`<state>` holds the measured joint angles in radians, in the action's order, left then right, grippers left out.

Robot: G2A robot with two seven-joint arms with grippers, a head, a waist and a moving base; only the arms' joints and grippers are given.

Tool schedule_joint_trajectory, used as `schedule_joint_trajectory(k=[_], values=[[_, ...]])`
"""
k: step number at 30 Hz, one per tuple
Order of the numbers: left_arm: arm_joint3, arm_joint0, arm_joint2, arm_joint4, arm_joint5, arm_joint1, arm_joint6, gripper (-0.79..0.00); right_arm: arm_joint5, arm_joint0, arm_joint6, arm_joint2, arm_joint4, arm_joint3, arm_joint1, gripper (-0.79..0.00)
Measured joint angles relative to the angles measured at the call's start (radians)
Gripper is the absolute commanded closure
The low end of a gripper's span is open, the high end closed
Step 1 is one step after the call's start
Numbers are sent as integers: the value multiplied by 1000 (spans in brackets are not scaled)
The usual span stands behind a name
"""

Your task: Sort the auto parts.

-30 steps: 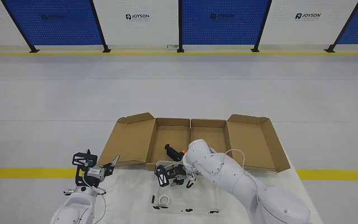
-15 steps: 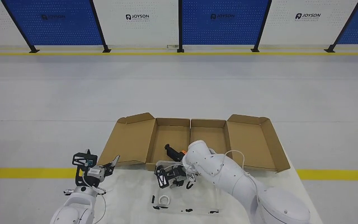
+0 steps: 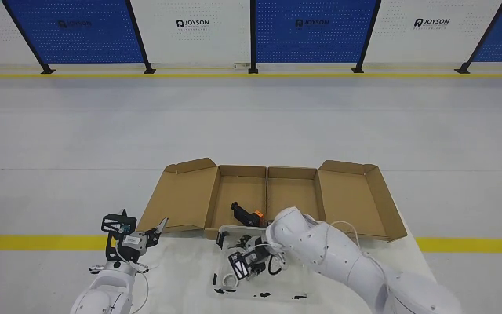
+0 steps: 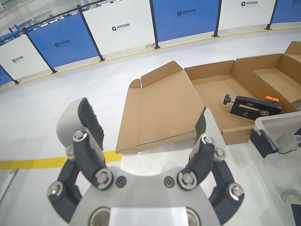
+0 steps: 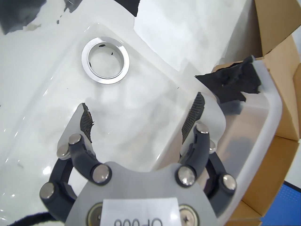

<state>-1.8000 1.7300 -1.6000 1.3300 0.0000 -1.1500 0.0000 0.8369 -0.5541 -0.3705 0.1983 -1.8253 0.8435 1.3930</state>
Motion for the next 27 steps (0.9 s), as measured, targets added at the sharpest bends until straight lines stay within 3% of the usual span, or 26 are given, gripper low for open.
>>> schedule_joint_trajectory(k=[5, 9, 17, 20, 27], values=[[0, 0, 0, 0, 0, 0, 0, -785, -45, -57, 5, 62, -43, 184, -110, -785], [0, 0, 0, 0, 0, 0, 0, -785, 22, -112, 70, 125, -58, 358, -196, -785], [0, 0, 0, 0, 0, 0, 0, -785, 96, -177, 207, 213, -2, 517, -251, -785], [0, 0, 0, 0, 0, 0, 0, -785, 51, -200, 133, 262, 2, 551, -276, -785], [0, 0, 0, 0, 0, 0, 0, -785, -46, -275, -300, 404, -132, 550, -387, -785]])
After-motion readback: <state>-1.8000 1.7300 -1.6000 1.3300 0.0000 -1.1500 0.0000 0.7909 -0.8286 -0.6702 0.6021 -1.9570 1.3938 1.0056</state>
